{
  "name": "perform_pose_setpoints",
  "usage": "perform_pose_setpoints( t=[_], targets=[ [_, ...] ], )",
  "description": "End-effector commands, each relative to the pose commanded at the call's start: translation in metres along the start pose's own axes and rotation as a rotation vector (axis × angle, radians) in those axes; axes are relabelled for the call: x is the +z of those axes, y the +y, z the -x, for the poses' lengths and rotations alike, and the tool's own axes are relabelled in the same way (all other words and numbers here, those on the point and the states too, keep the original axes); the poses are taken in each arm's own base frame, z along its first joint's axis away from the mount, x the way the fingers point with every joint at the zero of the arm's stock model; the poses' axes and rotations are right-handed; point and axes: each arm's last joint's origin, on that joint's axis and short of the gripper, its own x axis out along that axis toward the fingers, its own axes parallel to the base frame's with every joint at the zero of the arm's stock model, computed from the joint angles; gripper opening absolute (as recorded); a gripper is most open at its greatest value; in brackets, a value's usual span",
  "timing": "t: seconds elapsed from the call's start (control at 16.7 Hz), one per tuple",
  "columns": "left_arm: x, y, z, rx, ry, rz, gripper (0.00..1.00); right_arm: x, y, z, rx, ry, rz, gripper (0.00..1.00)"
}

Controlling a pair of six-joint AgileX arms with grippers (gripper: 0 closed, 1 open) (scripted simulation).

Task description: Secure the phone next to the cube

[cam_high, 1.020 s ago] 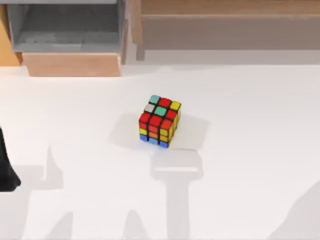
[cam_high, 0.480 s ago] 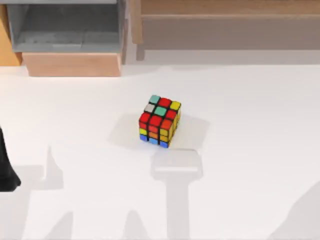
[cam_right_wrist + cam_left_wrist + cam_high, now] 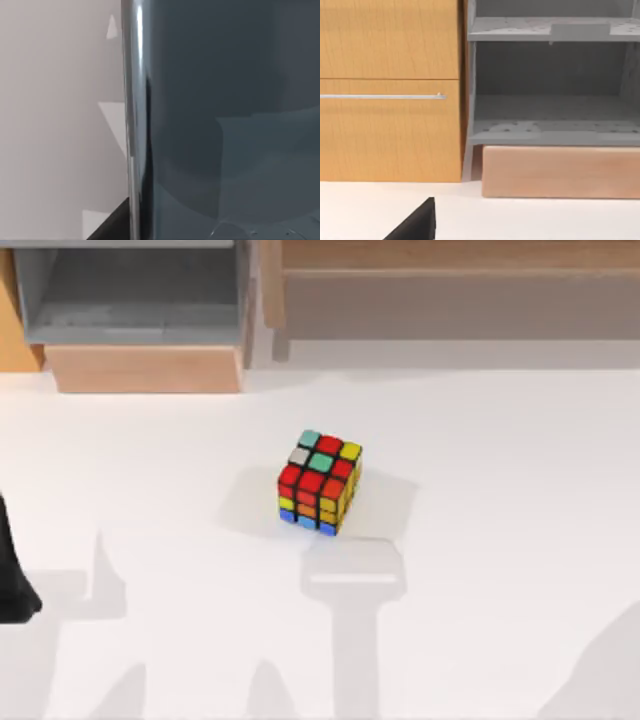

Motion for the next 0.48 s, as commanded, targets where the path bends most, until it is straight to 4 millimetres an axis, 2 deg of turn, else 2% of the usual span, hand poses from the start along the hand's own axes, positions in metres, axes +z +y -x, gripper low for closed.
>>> perform_pose_setpoints(
  t=[0.24, 0.48],
  targets=[
    [0.000, 0.000, 0.000, 0.000, 0.000, 0.000, 1.00, 0.000, 0.000, 0.015, 0.000, 0.002, 0.000, 0.00],
    [0.000, 0.000, 0.000, 0.000, 0.000, 0.000, 1.00, 0.000, 0.000, 0.015, 0.001, 0.005, -0.002, 0.00]
  ],
)
